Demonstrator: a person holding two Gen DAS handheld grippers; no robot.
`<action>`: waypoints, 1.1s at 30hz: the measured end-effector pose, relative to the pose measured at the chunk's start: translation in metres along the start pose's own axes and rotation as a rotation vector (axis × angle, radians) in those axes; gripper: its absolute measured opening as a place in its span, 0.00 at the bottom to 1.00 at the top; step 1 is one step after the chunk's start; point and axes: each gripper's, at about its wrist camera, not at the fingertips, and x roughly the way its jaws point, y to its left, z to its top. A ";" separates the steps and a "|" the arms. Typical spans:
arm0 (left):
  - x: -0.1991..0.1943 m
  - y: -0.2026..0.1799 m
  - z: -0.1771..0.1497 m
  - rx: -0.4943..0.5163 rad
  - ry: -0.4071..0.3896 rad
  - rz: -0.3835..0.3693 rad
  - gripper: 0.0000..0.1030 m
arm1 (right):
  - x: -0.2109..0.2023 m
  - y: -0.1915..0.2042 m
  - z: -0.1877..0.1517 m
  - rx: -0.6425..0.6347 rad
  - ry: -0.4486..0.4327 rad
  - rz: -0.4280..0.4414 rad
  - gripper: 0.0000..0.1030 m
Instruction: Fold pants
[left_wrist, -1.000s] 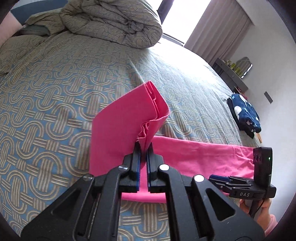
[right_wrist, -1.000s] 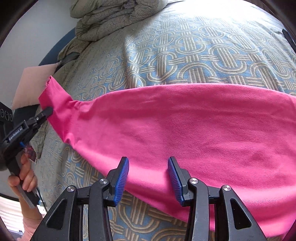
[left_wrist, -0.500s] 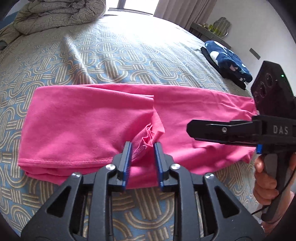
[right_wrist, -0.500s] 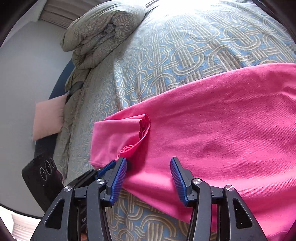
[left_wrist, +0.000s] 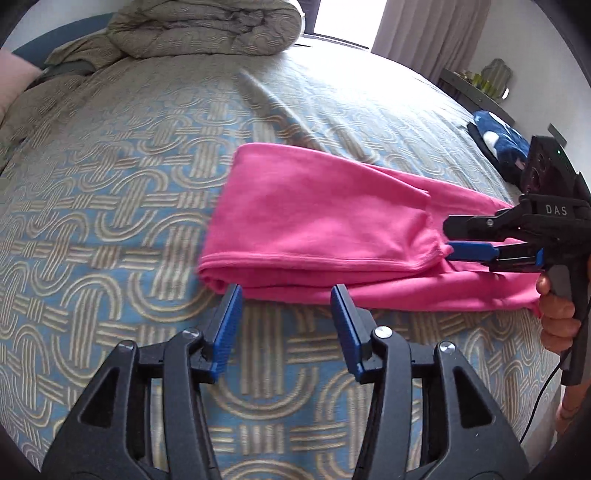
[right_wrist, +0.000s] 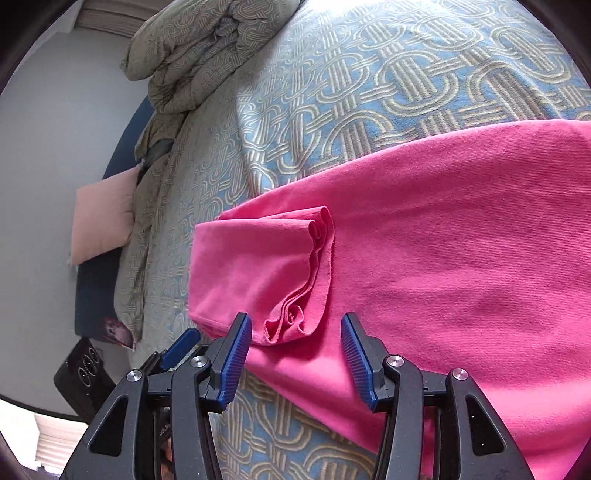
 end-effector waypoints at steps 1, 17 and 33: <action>0.000 0.011 -0.001 -0.027 0.000 0.013 0.50 | 0.004 0.001 0.003 0.004 0.007 0.011 0.50; 0.017 0.022 0.007 0.022 0.001 -0.001 0.59 | 0.040 0.054 0.021 -0.124 0.004 -0.134 0.08; 0.030 0.007 0.015 0.050 -0.038 0.091 0.60 | -0.021 0.132 0.030 -0.273 -0.178 0.022 0.07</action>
